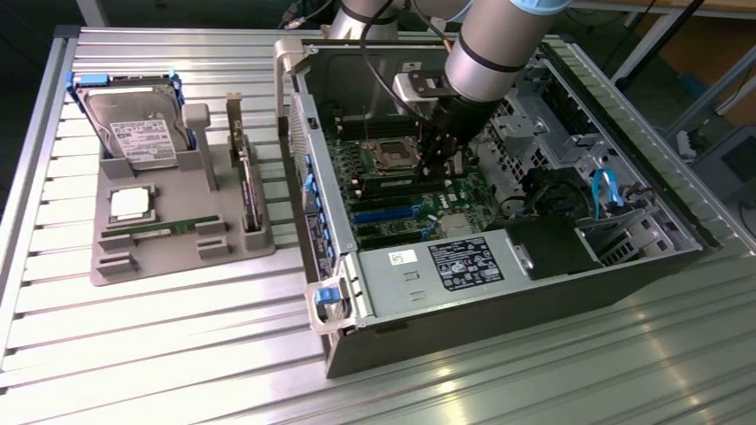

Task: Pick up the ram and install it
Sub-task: 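Insert the ram into the slot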

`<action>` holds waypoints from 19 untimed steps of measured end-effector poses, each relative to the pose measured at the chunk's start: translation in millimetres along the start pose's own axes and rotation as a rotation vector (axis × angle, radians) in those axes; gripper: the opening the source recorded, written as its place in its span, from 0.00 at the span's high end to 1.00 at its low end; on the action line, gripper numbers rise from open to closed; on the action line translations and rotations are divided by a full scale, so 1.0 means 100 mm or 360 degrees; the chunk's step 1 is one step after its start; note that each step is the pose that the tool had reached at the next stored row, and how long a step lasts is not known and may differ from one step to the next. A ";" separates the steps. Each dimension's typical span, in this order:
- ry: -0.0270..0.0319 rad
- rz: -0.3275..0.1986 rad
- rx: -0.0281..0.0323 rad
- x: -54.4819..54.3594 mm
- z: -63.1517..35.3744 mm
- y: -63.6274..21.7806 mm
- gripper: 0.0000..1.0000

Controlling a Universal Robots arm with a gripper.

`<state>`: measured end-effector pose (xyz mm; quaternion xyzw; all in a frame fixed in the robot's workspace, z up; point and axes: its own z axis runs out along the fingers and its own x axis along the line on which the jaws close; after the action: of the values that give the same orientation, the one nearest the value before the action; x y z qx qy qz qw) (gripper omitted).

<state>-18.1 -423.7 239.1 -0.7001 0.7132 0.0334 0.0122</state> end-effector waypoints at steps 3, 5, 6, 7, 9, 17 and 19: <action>-0.00003 -0.0001 0.00000 0.00 0.001 -0.003 0.88; -0.00002 0.0000 0.00000 0.01 0.000 -0.004 0.88; -0.00001 0.0000 0.00000 0.01 0.000 -0.005 0.88; -0.00001 0.0000 0.00000 0.01 0.000 -0.005 0.88; -0.00002 0.0000 0.00000 0.01 0.004 -0.005 0.88; -0.00001 0.0000 0.00000 0.01 0.005 -0.014 0.88; -0.00001 0.0000 0.00000 0.01 0.005 -0.014 0.88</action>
<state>-16.7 -424.6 238.4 -0.7001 0.7131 0.0334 0.0122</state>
